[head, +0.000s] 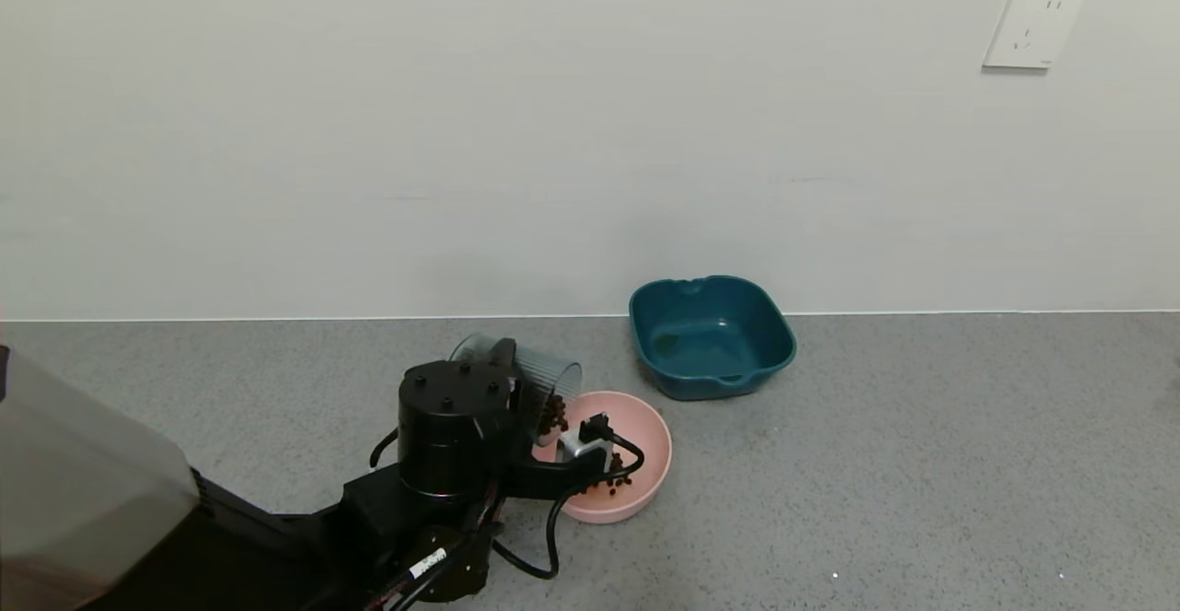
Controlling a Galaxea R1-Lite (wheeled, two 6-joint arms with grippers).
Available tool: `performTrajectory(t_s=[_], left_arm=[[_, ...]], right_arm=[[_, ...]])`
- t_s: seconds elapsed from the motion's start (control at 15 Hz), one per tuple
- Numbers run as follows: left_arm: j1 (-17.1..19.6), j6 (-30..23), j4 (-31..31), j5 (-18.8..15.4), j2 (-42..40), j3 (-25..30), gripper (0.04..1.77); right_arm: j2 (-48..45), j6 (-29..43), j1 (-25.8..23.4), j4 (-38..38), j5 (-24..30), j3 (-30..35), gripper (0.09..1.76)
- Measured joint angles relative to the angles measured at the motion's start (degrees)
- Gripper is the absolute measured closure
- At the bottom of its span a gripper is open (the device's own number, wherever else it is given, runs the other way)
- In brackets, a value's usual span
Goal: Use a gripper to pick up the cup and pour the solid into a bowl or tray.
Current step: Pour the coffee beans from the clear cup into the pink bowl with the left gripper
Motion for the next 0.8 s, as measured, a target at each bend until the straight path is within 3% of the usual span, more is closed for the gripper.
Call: performTrajectory(t_s=[0.8], left_arm=[[-1.8, 1.6, 0.6, 2.1, 0.4, -1.1, 0.55]], right_arm=[[0.0, 0.0, 0.0, 0.0, 0.0, 0.0, 0.14]])
